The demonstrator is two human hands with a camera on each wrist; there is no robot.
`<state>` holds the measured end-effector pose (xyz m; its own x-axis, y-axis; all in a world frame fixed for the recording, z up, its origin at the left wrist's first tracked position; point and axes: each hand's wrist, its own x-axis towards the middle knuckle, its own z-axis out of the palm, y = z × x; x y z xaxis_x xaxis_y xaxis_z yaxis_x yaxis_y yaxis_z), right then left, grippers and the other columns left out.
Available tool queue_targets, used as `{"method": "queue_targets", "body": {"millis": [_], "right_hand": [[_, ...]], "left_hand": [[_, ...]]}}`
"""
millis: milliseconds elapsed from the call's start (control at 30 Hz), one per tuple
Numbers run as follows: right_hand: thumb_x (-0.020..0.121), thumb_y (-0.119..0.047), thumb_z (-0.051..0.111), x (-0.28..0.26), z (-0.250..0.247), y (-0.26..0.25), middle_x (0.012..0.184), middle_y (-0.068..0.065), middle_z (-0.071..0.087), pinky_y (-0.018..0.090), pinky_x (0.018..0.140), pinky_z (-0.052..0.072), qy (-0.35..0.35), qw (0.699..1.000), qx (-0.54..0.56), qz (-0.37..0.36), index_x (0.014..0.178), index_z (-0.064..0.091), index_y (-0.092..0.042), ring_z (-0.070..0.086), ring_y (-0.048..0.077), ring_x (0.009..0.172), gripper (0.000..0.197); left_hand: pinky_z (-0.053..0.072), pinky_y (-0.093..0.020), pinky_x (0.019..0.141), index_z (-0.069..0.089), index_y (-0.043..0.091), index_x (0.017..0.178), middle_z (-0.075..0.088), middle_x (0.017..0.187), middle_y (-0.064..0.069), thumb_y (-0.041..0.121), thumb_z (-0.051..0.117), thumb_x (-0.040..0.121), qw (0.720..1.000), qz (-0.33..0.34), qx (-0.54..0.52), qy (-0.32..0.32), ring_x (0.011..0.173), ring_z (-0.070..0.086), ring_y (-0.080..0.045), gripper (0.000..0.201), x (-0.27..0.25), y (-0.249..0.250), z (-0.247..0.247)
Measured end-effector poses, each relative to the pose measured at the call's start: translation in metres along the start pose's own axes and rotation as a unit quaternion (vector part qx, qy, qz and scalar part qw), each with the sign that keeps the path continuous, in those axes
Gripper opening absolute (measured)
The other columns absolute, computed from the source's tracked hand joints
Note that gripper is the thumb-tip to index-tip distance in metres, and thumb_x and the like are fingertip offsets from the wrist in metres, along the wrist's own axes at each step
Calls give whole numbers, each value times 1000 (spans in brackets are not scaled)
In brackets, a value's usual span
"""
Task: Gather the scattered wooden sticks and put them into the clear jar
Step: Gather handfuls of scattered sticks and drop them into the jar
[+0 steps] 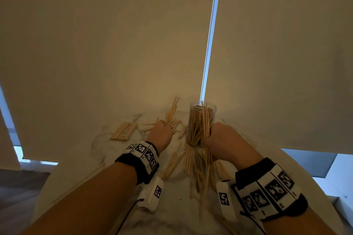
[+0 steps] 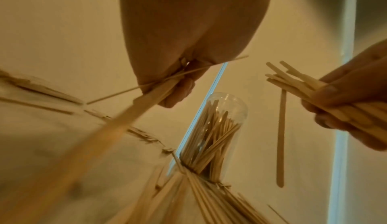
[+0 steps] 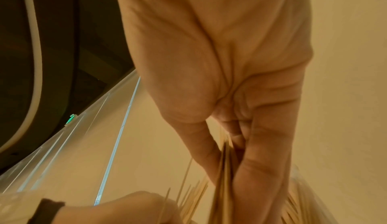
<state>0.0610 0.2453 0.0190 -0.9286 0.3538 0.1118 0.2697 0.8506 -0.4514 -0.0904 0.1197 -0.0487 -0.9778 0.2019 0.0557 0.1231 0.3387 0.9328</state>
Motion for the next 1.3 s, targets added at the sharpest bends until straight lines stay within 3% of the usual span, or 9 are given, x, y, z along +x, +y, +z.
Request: {"method": "queue_targets", "body": {"millis": [233,400,500,600,733,867,967,1133,1300], "right_hand": [[94,-31,58,33,-10,-18,92,6,67,38,78,57,35,995,50,-75,101,63,-13,67,22,83,20],[95,-26,61,59,-3,-29,74,-4,61,22,59,47,64,991,62,-98,78,57,-22,59,8,65,17],[93,-17,59,73,6,-30,74,-3,62,26,69,56,89,989,62,-101,81,63,-16,63,11,66,13],[94,-18,58,83,15,-25,80,0,68,30,76,58,116,987,59,-94,90,70,-12,66,14,73,14],[98,-16,48,84,28,-17,97,7,70,21,68,41,92,988,-10,-126,101,65,-10,66,22,87,19],[99,-14,45,83,34,-21,90,8,69,25,68,48,36,986,-46,-158,96,71,-8,65,20,83,27],[97,-21,52,82,30,-22,70,-5,68,9,53,39,21,984,31,-177,80,71,-22,61,5,63,26],[90,-32,68,76,26,-24,95,-14,72,18,80,50,-1,975,102,-196,121,67,-33,64,-3,83,32],[93,-30,65,73,29,-29,91,-14,71,18,78,51,42,973,125,-192,113,70,-30,65,-3,79,21]], "left_hand": [[38,-28,58,56,15,108,53,82,1,40,36,101,990,42,-135,-12,62,47,-15,33,-5,28,7],[41,-26,49,67,21,106,61,72,1,91,17,78,976,37,-196,-86,53,51,-12,91,-13,54,15],[56,-37,65,70,26,112,70,82,-17,104,8,54,975,62,-189,-96,73,71,-25,115,-13,62,24],[55,-51,85,60,19,128,67,110,-27,110,15,44,983,50,-149,-99,101,68,-40,132,-4,60,29],[57,-41,69,65,16,111,73,98,-10,89,56,65,980,34,-162,-110,84,72,-29,86,6,46,30],[40,-29,50,59,7,84,57,69,-13,32,49,96,977,64,-195,-51,56,52,-24,30,15,33,30],[36,-24,45,58,8,82,52,65,-11,28,43,101,978,52,-201,2,51,46,-20,31,25,30,23],[35,-22,40,52,9,91,49,65,-6,21,44,99,951,-2,-308,17,43,44,-13,16,34,24,13],[38,-21,39,51,9,75,49,57,-1,13,43,97,949,37,-312,-23,39,45,-10,24,23,32,8]]}}
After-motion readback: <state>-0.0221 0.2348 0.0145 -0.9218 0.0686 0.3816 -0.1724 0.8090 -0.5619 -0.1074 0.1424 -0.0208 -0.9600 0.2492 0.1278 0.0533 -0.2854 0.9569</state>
